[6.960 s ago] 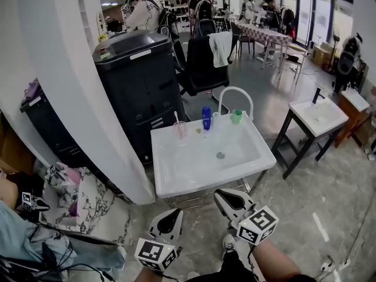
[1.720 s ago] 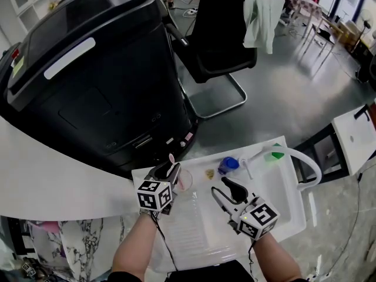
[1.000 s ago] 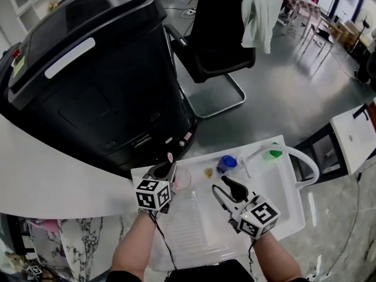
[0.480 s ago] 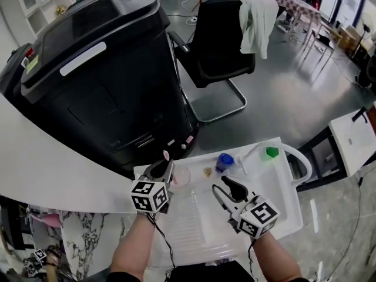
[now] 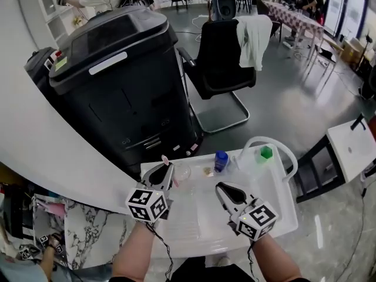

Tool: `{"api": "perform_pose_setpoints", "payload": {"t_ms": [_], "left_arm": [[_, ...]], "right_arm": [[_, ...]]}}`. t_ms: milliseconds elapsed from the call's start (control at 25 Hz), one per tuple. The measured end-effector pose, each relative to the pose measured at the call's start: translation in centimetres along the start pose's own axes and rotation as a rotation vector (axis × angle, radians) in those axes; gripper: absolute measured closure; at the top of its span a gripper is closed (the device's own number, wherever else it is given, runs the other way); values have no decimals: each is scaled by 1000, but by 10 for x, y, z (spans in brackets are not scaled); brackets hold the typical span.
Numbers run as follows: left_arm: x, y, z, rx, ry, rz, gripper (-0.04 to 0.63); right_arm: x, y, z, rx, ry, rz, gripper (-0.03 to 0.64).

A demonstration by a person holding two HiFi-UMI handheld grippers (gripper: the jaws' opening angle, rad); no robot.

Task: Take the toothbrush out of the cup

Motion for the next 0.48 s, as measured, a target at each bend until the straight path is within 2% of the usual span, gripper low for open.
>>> {"api": "perform_pose_setpoints", "payload": {"t_ms": [120,480], "left_arm": [[-9,-20,29,-4,17,28,560],[-25,-87,132,-51,73,106,560]], "right_arm": [[-6,-22,-6,-16,-18,16,598],[-22,-101,-23,-82,-59,61,600]]}}
Point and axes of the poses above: the fingertips, and each gripper's own axes: y forward along the fingers, z to its right, x out of its underside, the point moved 4 cm from there along -y, backward along the fingers, and after that the axes turned 15 degrees about x, right-handed, at the moved point
